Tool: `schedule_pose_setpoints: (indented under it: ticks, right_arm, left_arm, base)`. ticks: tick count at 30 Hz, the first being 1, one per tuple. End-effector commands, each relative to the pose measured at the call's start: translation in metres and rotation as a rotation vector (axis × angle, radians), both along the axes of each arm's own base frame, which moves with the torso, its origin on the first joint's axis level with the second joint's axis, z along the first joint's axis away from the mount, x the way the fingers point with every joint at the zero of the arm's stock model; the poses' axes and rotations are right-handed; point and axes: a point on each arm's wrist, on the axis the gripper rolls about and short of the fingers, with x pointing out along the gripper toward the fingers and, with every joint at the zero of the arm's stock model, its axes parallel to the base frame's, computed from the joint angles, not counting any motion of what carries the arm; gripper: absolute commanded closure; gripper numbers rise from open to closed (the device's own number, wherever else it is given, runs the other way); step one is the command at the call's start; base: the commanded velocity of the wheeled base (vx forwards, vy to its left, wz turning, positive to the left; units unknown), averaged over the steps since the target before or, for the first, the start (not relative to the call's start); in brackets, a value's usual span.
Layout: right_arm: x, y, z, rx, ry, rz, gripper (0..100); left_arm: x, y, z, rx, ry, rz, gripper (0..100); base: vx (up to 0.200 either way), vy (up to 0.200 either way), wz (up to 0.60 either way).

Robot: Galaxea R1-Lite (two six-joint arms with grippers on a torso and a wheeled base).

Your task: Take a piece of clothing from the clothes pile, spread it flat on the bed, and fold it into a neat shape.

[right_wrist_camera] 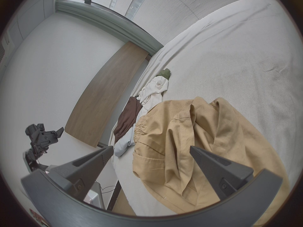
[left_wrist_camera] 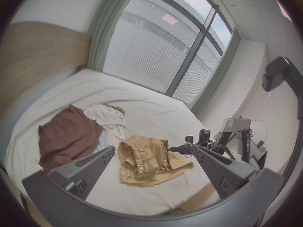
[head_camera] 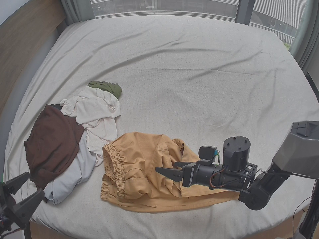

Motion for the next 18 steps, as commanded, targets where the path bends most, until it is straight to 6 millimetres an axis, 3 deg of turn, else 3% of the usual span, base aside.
schedule_pose_setpoints:
  ticks: [1,7,18]
  right_arm:
    - [0.018,0.01,-0.016,-0.015,0.016,-0.011,0]
    - [0.02,0.008,-0.02,-0.02,0.023,-0.019,0]
    - [0.027,0.008,-0.021,-0.026,0.009,-0.079,0]
  left_arm:
    - [0.092,-0.036,-0.009,-0.041,0.275,-0.108,0]
    - [0.126,-0.03,-0.042,-0.021,0.317,-0.031,0]
    - [0.154,-0.028,-0.079,-0.044,0.451,-0.091,0]
  base:
    - [0.0,0.0,0.0]
    - [0.0,0.0,0.0]
    - [0.0,0.0,0.0]
